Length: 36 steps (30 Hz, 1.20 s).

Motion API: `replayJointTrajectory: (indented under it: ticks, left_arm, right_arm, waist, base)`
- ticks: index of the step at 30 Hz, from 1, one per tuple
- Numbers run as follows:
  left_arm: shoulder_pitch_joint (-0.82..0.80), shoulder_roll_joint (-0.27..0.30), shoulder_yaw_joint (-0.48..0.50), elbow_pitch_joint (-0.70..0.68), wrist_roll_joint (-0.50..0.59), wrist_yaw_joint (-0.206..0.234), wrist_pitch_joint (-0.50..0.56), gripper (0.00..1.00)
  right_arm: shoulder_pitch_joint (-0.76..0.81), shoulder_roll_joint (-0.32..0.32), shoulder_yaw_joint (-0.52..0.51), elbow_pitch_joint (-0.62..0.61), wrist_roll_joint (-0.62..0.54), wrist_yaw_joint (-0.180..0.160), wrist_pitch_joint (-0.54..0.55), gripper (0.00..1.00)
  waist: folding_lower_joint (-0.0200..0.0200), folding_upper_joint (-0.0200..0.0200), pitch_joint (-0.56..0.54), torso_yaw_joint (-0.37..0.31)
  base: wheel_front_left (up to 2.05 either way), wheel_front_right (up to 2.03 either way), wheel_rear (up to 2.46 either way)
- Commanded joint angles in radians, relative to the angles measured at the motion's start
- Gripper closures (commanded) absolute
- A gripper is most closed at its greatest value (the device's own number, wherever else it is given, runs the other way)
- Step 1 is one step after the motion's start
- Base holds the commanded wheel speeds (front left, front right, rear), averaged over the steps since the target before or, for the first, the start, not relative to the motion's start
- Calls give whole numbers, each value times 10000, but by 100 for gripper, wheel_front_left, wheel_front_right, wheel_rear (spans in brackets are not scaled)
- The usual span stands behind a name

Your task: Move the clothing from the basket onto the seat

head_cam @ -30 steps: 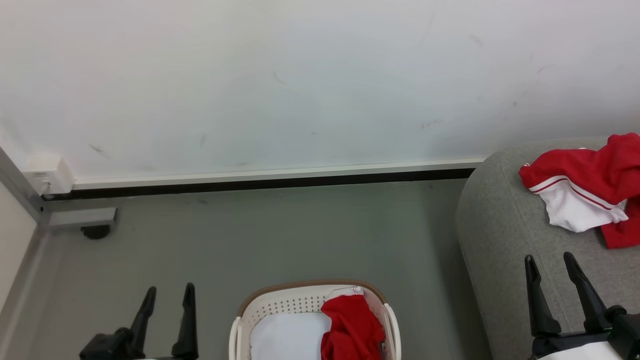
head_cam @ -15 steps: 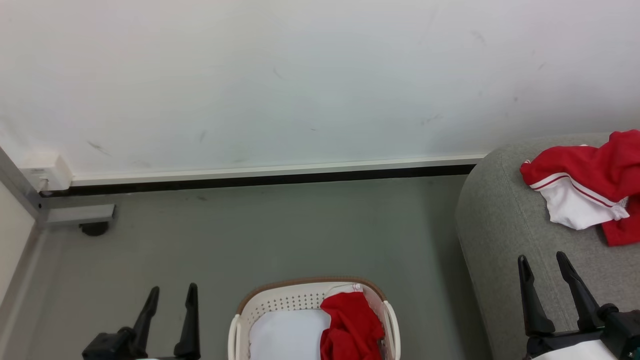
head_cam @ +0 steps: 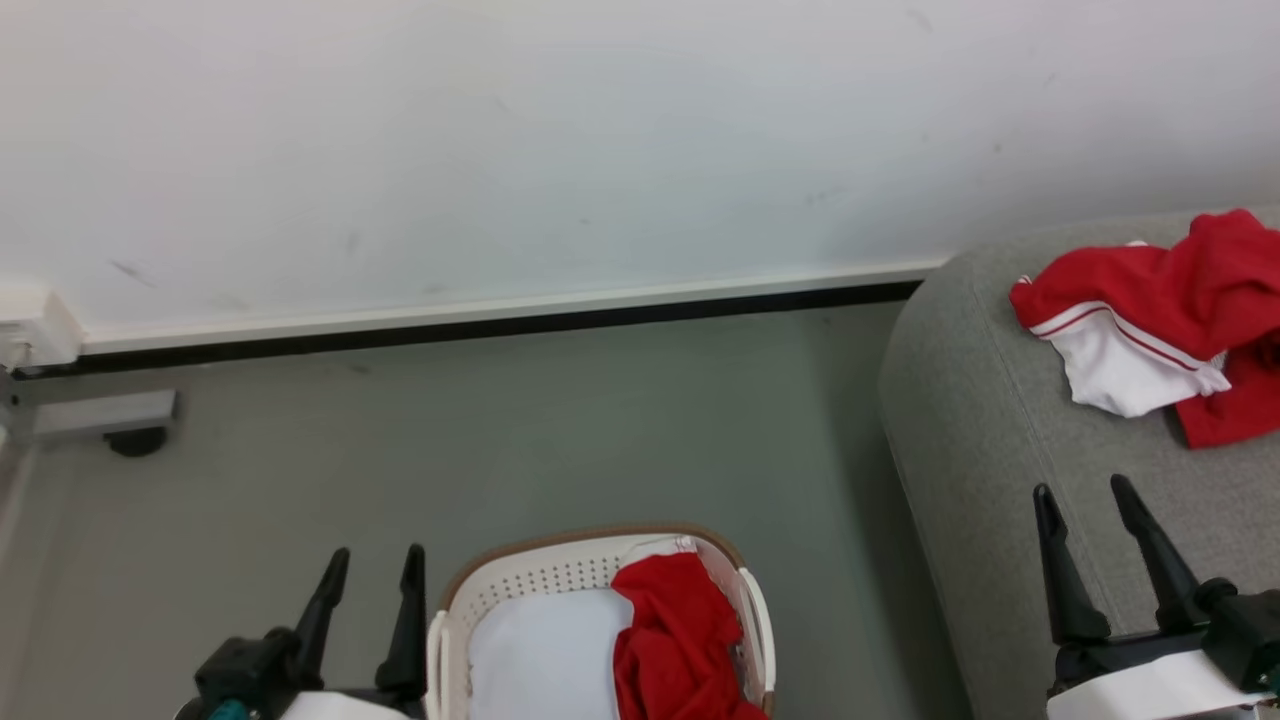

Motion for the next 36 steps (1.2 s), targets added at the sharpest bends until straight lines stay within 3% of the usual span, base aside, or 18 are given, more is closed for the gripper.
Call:
replayJointTrajectory:
  ticks: [1, 9, 20, 28, 36]
  left_arm:
    - [-248, 26, -83, 30, 20, -38, -3, 0]
    - [-1472, 206, -785, 935, 365, -59, -5, 0]
    - [-4122, 801, -2716, 4285, -89, -51, 278, 0]
    - [-5923, 936, -4353, 6683, -998, -48, 1246, 0]
    - [-7140, 1342, -5951, 8134, -1773, -47, 2629, 0]
  right_arm:
    - [-215, -164, -33, 76, 69, -22, -4, 0]
    - [-1173, -167, -264, -132, 151, -22, -4, 0]
    - [-2292, 139, -787, -907, -47, -22, -2, 0]
    - [-3039, 488, -861, -1416, -179, -22, -1, 0]
    - [-3490, 797, -718, -1846, -175, -22, -2, 0]
  waist:
    - [0, 0, 330, -264]
    - [0, 0, 1662, -865]
    - [0, 0, 3676, -1542]
    - [0, 0, 5081, -2069]
    - [0, 0, 6393, -2705]
  base:
    - [0, 0, 0]
    - [0, 0, 0]
    - [0, 0, 0]
    - [0, 0, 0]
    - [0, 0, 0]
